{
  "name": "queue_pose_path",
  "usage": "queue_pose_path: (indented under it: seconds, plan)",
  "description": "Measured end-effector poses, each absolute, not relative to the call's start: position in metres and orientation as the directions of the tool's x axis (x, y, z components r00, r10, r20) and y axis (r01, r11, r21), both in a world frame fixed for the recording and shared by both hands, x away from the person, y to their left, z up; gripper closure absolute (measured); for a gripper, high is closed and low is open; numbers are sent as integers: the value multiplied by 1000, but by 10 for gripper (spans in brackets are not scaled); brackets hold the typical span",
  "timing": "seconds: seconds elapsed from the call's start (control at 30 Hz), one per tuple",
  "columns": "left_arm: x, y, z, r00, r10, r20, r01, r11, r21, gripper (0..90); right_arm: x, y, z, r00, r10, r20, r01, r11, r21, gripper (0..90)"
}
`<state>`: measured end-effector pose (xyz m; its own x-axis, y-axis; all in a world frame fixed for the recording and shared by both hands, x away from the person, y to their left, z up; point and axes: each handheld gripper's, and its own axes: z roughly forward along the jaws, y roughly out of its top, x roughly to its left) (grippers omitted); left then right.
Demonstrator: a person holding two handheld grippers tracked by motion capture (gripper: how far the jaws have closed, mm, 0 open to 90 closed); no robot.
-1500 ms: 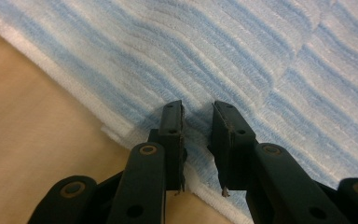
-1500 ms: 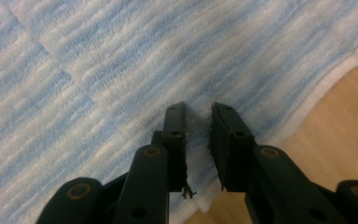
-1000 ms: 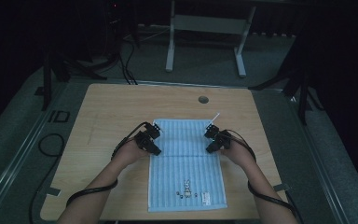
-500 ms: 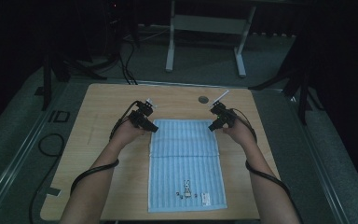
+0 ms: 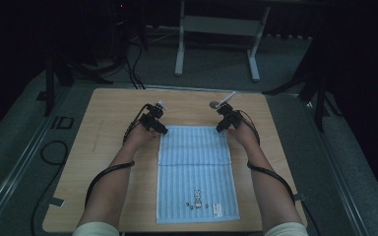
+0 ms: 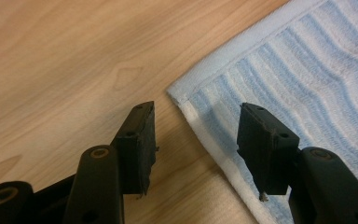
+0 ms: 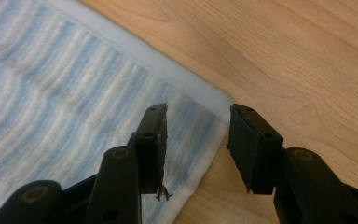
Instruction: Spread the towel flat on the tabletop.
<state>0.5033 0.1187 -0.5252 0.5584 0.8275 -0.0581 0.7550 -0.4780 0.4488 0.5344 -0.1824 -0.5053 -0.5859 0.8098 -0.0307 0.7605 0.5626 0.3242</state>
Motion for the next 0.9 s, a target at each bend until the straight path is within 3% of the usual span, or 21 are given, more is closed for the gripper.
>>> queue_pose_path:
  seconds: [0.3,0.33,0.4,0.47,0.5,0.73,0.9]
  plan:
    - [505,112,-531,571,820,-50,744,-490,454,496,539,-177,-519,-598,800,-49,762,587,274,641]
    - [504,109,-531,578,815,-34,737,-504,451,525,540,-176,-519,-606,794,-44,758,594,271,695]
    - [502,104,-530,600,799,-41,724,-520,453,679,538,-173,-519,-626,778,-54,741,615,269,823]
    - [501,100,-529,612,788,-65,725,-528,442,840,537,-168,-519,-638,765,-86,727,636,261,862]
    - [500,98,-529,619,783,-54,718,-537,443,857,536,-166,-519,-645,757,-101,719,647,253,870]
    - [498,102,-513,614,783,-98,715,-500,488,874,532,-165,-507,-654,748,-108,702,655,280,880]
    - [489,109,-468,638,764,-96,669,-488,560,878,526,-170,-463,-653,748,-123,670,645,366,880]
